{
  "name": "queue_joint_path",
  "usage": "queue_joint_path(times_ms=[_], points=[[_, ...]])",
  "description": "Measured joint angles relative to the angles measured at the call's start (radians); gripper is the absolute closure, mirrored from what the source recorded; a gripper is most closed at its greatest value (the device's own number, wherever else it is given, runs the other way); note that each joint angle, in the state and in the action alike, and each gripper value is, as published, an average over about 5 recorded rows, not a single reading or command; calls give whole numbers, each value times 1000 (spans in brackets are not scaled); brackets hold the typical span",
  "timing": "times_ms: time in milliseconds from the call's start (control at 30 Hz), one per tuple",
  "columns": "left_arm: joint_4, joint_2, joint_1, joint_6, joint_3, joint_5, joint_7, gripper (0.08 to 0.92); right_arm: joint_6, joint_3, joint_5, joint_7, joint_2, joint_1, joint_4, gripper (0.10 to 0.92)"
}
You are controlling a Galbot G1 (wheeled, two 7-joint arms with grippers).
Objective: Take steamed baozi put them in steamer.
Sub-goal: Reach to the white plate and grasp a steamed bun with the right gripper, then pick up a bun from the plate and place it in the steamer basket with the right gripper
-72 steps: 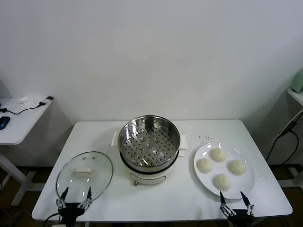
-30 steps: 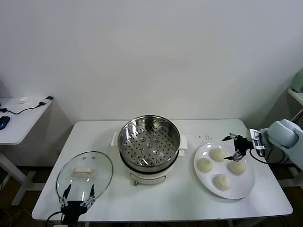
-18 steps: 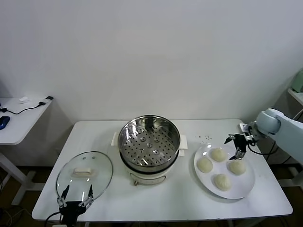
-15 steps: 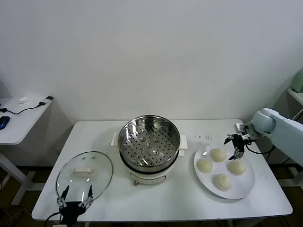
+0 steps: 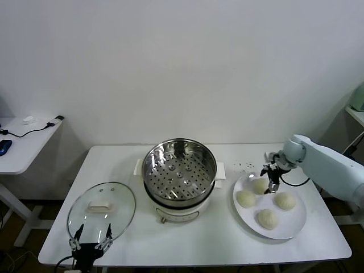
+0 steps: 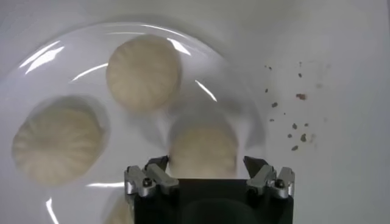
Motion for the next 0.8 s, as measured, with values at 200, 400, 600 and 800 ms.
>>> queue_joint_path(times_ms=[200, 400, 600, 800], points=[[-9, -3, 4, 4, 1, 4, 0, 177, -10, -4, -6, -1, 1, 4, 3, 337], [-17, -9, 9, 7, 7, 11, -1, 177, -11, -16, -4, -9, -19, 34, 36, 373], [-21, -8, 13, 6, 9, 16, -3, 177, 9, -88, 25, -32, -43, 164, 120, 375], [-23, -7, 12, 4, 21, 25, -5, 177, 57, -209, 100, -69, -13, 401, 243, 372]])
